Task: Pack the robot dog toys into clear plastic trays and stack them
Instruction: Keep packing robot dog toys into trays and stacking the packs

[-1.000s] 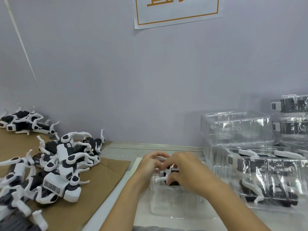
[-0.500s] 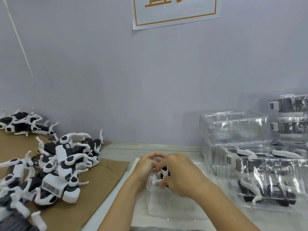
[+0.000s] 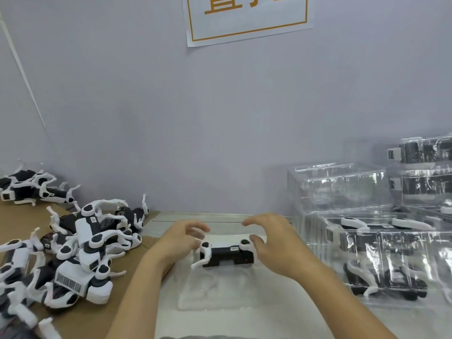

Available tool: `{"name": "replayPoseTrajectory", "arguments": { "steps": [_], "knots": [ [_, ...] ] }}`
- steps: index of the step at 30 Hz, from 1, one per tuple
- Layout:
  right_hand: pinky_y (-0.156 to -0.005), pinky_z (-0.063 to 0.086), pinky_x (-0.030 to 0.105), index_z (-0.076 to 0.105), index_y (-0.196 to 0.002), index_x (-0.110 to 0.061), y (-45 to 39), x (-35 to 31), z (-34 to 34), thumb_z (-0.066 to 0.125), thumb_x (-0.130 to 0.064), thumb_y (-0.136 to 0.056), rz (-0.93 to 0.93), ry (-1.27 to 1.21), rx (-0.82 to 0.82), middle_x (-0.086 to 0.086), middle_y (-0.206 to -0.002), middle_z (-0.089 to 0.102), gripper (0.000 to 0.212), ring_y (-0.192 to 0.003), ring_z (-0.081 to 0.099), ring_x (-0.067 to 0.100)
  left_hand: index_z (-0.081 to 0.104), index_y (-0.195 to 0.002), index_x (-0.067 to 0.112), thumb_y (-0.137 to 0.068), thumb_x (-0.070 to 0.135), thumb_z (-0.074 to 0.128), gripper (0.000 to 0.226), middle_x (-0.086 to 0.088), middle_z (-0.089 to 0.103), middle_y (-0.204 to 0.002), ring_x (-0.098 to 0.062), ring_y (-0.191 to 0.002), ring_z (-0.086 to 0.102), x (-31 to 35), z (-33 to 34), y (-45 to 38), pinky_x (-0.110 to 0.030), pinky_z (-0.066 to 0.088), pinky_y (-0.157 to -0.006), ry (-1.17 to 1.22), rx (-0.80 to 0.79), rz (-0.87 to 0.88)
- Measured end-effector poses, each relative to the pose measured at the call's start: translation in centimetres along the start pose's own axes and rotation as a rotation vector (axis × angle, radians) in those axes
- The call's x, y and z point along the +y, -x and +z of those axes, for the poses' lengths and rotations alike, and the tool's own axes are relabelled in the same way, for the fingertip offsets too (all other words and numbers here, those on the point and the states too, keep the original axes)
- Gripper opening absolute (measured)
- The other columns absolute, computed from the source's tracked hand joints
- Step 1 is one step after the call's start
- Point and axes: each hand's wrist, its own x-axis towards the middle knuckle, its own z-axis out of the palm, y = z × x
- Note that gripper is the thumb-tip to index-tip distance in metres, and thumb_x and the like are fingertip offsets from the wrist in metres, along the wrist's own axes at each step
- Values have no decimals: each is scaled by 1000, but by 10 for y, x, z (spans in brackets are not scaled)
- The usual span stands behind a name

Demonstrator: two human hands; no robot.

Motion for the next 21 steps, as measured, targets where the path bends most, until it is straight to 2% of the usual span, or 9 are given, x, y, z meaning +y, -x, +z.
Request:
{"name": "replayPoseTrajectory", "arguments": {
  "steps": [3, 6, 7, 9, 11, 13, 15, 18, 21],
  "knots": [
    [-106, 35, 28, 48, -138, -33, -1, 9, 6, 48, -16, -99, 86, -16, -82, -6, -139, 47, 42, -128, 42, 12, 66, -97, 32, -84, -8, 54, 45, 2, 65, -110, -18, -102, 59, -1, -10, 4, -25, 45, -80, -212, 170, 2],
    [-85, 38, 20, 47, -139, -33, 0, 10, 12, 43, -7, -94, 137, -127, -140, -2, -128, 51, 52, -104, 48, 9, 64, -109, 37, -84, -1, 60, 46, 9, 60, -118, -9, -102, 55, 10, -11, 9, -11, 36, -70, -348, 229, 87],
    [-80, 37, 18, 47, -138, -33, -1, 11, 14, 42, -5, -92, 146, -152, -137, -2, -126, 52, 55, -101, 48, 9, 64, -111, 37, -84, 1, 60, 45, 11, 60, -119, -7, -104, 55, 17, -8, 11, -11, 37, -72, -361, 229, 132],
    [-74, 37, 16, 49, -137, -35, -1, 11, 16, 40, -2, -89, 159, -179, -127, -2, -124, 52, 59, -102, 47, 9, 66, -110, 38, -86, 7, 62, 39, 14, 62, -118, -5, -111, 54, 34, 0, 14, -19, 39, -88, -332, 187, 239],
    [-76, 38, 18, 48, -135, -37, -1, 11, 18, 37, -1, -86, 165, -199, -129, -1, -123, 52, 62, -105, 48, 10, 68, -106, 40, -87, 14, 65, 32, 16, 65, -115, 1, -112, 54, 48, 12, 18, -21, 39, -92, -278, 44, 318],
    [-78, 42, 22, 49, -131, -38, 0, 11, 19, 35, 0, -82, 166, -219, -129, -1, -117, 54, 64, -103, 52, 13, 67, -105, 45, -85, 26, 70, 28, 19, 63, -114, 4, -111, 53, 56, 28, 21, -13, 41, -84, -308, -144, 324],
    [-77, 46, 27, 52, -123, -38, 1, 11, 18, 34, 0, -78, 171, -238, -118, -2, -107, 55, 62, -97, 55, 16, 65, -110, 44, -84, 30, 71, 30, 17, 58, -118, 3, -111, 50, 58, 45, 22, -5, 41, -72, -366, -244, 311],
    [-79, 50, 33, 52, -121, -39, 1, 9, 18, 35, -2, -78, 187, -247, -110, -5, -99, 55, 59, -92, 56, 18, 65, -112, 36, -85, 25, 74, 31, 10, 57, -118, -2, -106, 49, 55, 52, 19, -7, 38, -74, -373, -191, 343],
    [-82, 51, 34, 50, -128, -41, 2, 7, 18, 36, -3, -82, 210, -249, -120, -5, -101, 55, 61, -94, 57, 18, 66, -94, 31, -81, 28, 81, 20, 9, 59, -107, -1, -101, 54, 52, 50, 20, -9, 40, -74, -321, -125, 338]
  ]
}}
